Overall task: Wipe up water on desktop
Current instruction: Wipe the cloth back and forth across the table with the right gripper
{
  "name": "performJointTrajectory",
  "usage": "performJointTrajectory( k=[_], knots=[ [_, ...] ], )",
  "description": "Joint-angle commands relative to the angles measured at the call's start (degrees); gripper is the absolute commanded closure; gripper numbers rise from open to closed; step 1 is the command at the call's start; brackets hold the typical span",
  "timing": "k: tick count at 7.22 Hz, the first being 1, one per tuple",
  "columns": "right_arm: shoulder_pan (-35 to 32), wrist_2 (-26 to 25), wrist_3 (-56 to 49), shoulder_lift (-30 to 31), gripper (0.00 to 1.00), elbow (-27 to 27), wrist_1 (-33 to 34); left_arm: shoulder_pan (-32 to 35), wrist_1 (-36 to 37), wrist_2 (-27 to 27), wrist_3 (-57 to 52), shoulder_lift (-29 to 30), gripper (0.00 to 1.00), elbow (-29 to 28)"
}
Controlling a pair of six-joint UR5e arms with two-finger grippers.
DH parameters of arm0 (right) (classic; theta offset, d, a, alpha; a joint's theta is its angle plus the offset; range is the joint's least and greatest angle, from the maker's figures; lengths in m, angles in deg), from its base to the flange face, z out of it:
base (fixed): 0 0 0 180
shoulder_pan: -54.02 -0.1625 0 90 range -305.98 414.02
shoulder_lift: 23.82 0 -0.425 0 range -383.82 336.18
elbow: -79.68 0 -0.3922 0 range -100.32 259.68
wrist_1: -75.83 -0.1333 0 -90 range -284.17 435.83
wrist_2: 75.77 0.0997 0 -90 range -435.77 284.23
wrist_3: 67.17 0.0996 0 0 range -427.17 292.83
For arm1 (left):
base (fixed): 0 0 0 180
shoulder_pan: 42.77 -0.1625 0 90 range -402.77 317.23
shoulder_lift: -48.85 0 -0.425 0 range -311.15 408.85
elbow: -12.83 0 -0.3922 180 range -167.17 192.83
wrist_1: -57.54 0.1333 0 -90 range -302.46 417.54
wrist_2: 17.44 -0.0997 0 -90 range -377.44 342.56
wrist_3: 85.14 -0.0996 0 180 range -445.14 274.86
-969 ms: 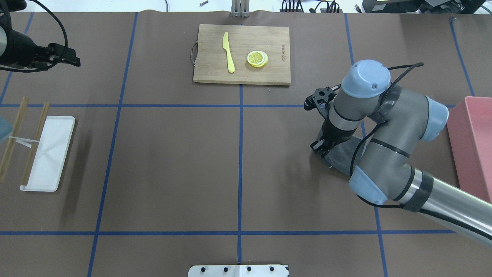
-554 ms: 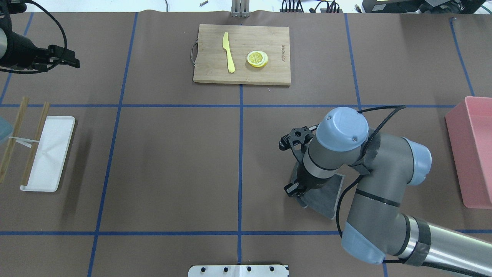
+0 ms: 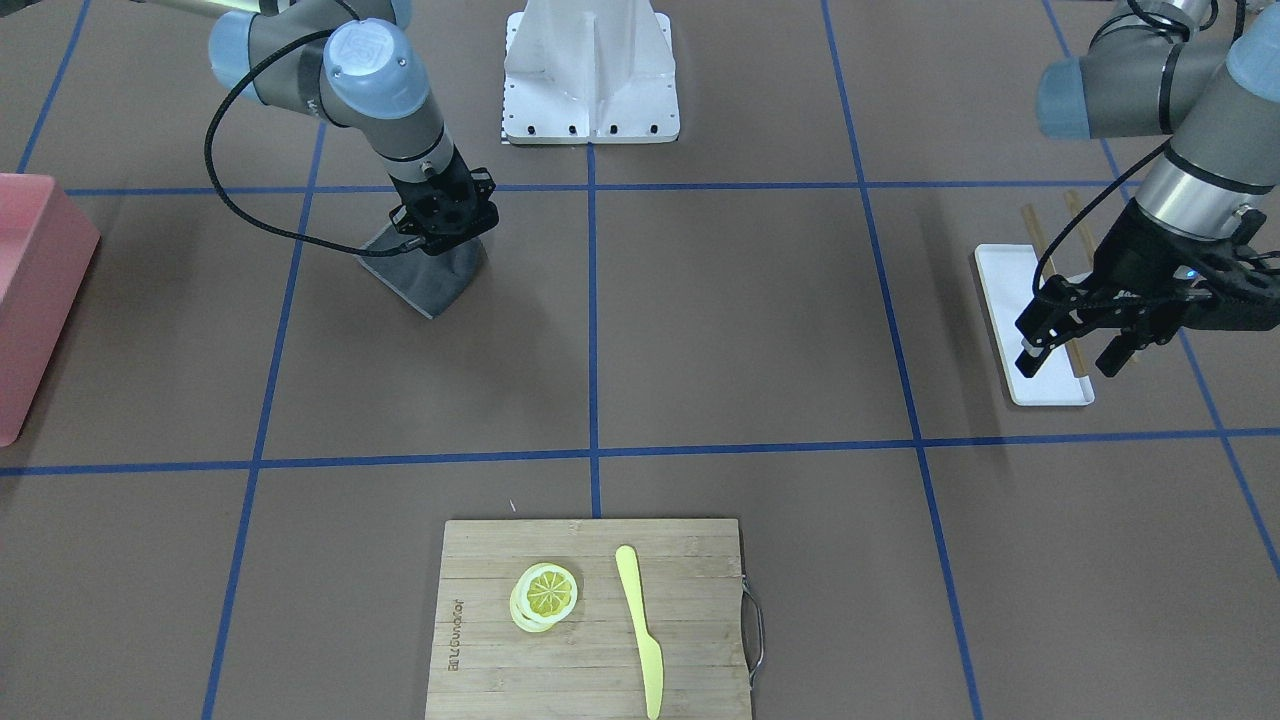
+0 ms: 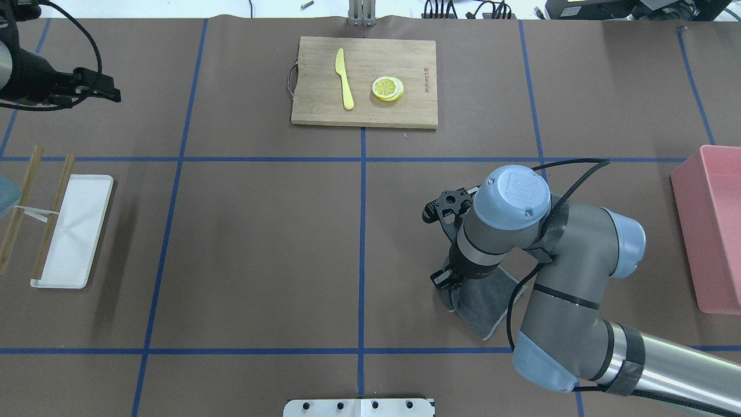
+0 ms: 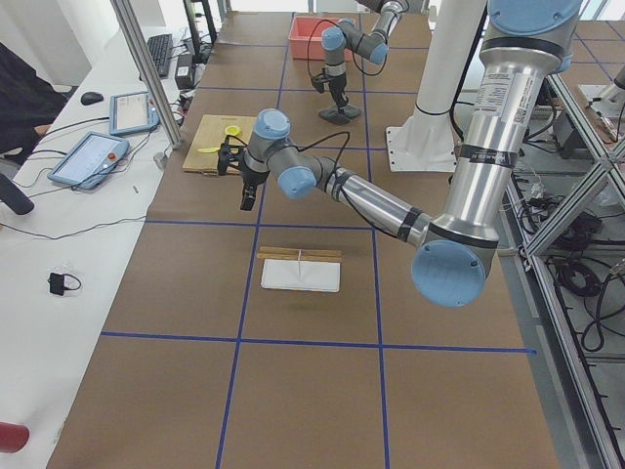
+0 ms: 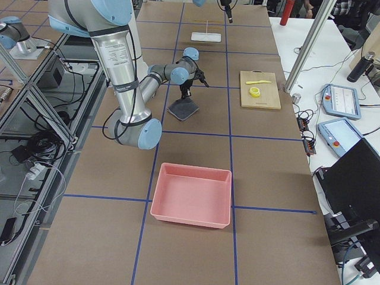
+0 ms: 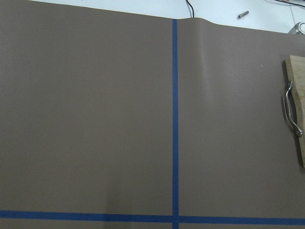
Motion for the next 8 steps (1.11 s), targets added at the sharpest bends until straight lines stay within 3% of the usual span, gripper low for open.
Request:
performJointTrajectory(
  k=[1,5,8],
  knots=[
    [-3.75,0.62,-6.31,1.95,1.00,1.53,0.00,-0.03,0.00,0.00,0.11,0.14,0.02,0.05],
    [-9.03,3.08,-15.18,8.19,1.00,0.65,-0.01,-0.03,0.00,0.00,0.11,0.31,0.02,0.14],
    [-17.62,7.12,-25.46,9.26,1.00,2.84,0.70,-0.03,0.00,0.00,0.11,0.40,0.02,0.14]
  ],
)
